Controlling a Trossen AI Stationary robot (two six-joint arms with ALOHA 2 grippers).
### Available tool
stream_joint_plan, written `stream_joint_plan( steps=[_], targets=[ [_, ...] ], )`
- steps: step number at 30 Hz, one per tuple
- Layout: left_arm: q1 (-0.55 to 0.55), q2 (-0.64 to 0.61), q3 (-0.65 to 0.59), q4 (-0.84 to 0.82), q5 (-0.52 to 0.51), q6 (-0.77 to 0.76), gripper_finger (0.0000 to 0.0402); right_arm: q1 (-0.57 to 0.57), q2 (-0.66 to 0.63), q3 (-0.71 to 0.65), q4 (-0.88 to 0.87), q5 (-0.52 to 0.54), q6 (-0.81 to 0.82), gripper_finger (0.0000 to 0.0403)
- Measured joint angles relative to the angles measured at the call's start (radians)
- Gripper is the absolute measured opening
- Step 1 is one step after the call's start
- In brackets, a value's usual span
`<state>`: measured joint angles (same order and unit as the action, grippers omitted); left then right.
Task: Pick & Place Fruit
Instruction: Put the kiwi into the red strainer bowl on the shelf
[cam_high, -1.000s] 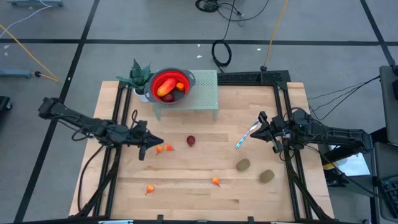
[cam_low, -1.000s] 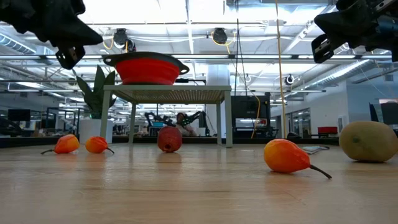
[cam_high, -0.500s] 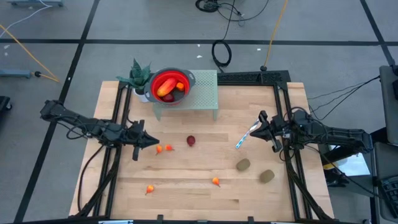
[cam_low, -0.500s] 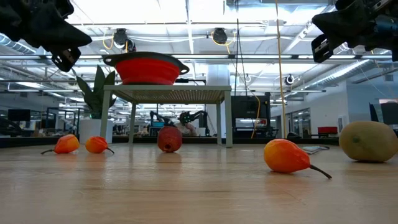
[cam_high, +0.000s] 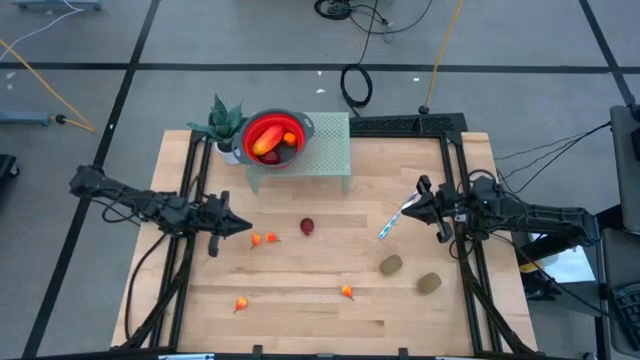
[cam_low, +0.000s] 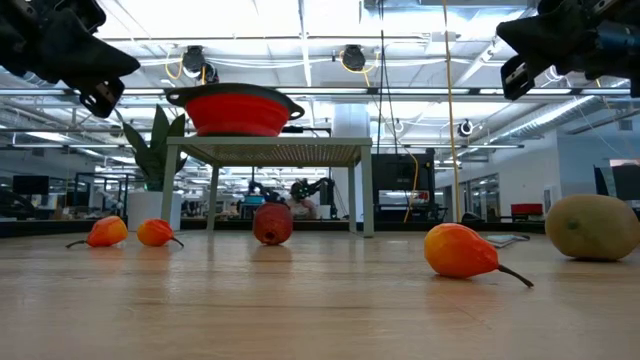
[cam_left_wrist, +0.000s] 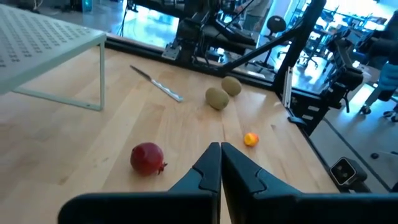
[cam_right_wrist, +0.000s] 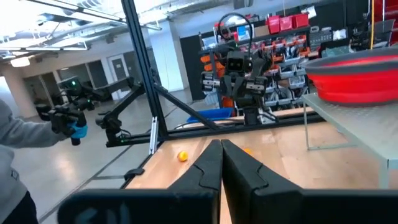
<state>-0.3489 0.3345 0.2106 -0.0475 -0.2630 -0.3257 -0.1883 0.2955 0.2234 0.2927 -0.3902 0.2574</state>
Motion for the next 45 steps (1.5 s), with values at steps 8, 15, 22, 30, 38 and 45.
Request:
stream_joint_plan(
  steps=[8, 15, 22, 30, 38, 45],
  targets=[
    [0.001, -0.075, -0.019, -0.002, -0.001, 0.036, 0.0011, 0.0, 0.037, 0.039, 0.1, 0.023, -0.006, 0.0],
    [0.001, -0.117, -0.019, -0.018, -0.008, 0.065, 0.0006, 0.0, 0.16, 0.207, 0.043, -0.038, -0.04, 0.0],
    [0.001, -0.127, -0.02, -0.04, -0.008, 0.064, 0.0002, 0.061, 0.354, 0.449, -0.191, -0.085, -0.126, 0.0],
    [0.001, -0.127, -0.02, -0.04, -0.008, 0.07, 0.0005, 0.196, 0.561, 0.665, -0.463, -0.081, -0.212, 0.0],
    [0.001, -0.127, -0.02, -0.04, -0.008, 0.081, 0.0011, 0.332, 0.753, 0.83, -0.773, 0.028, -0.245, 0.0],
    [0.001, -0.127, -0.02, -0.04, -0.008, 0.083, 0.001, 0.433, 0.895, 0.925, -0.898, 0.055, -0.244, 0.0]
  ],
)
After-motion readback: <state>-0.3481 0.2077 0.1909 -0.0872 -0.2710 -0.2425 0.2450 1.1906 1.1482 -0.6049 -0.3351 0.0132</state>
